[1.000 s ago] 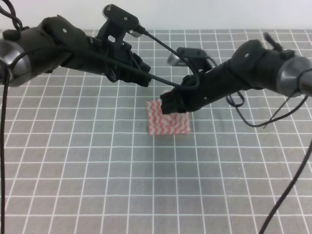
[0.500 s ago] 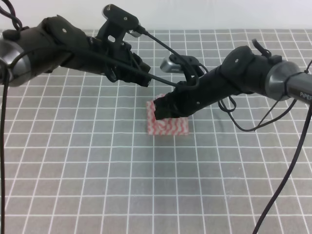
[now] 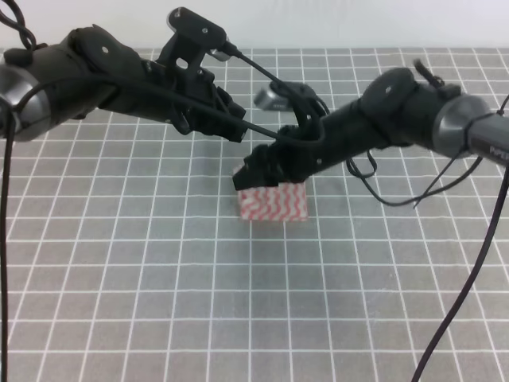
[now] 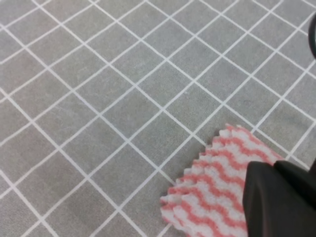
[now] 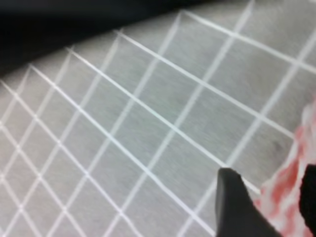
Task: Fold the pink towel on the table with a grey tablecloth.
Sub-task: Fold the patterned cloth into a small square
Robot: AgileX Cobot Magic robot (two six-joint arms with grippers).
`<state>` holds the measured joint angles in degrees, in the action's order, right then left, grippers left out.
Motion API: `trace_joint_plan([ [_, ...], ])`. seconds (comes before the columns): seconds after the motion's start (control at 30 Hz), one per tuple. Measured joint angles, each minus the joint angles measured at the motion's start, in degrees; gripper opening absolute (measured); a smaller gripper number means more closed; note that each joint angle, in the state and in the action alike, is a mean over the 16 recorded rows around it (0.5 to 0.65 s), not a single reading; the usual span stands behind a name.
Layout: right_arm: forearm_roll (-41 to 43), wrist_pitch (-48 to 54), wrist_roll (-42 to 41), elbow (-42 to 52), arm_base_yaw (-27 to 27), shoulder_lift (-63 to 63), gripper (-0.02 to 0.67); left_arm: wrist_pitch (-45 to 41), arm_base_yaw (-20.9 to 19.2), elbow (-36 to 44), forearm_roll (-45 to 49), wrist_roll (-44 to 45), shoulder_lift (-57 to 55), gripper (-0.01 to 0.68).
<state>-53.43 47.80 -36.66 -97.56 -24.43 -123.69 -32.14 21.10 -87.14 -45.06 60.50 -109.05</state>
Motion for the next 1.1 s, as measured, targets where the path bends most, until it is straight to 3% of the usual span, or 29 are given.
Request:
trace_joint_plan([
  [0.5,0.8,5.9,-0.7,-2.6,1.1,-2.6,-0.002,0.0,-0.1,0.0,0.9,0.1,-0.2,-0.001],
  [0.83,1.8,6.7,-0.5,-2.8,0.7,-4.1,-0.015,-0.1,-0.1,0.0,0.9,0.1,-0.2,-0.001],
  [1.1,7.4,7.9,1.5,-3.6,3.0,-2.2,-0.015,-2.7,-0.1,0.0,-0.8,0.8,-0.5,-0.001],
])
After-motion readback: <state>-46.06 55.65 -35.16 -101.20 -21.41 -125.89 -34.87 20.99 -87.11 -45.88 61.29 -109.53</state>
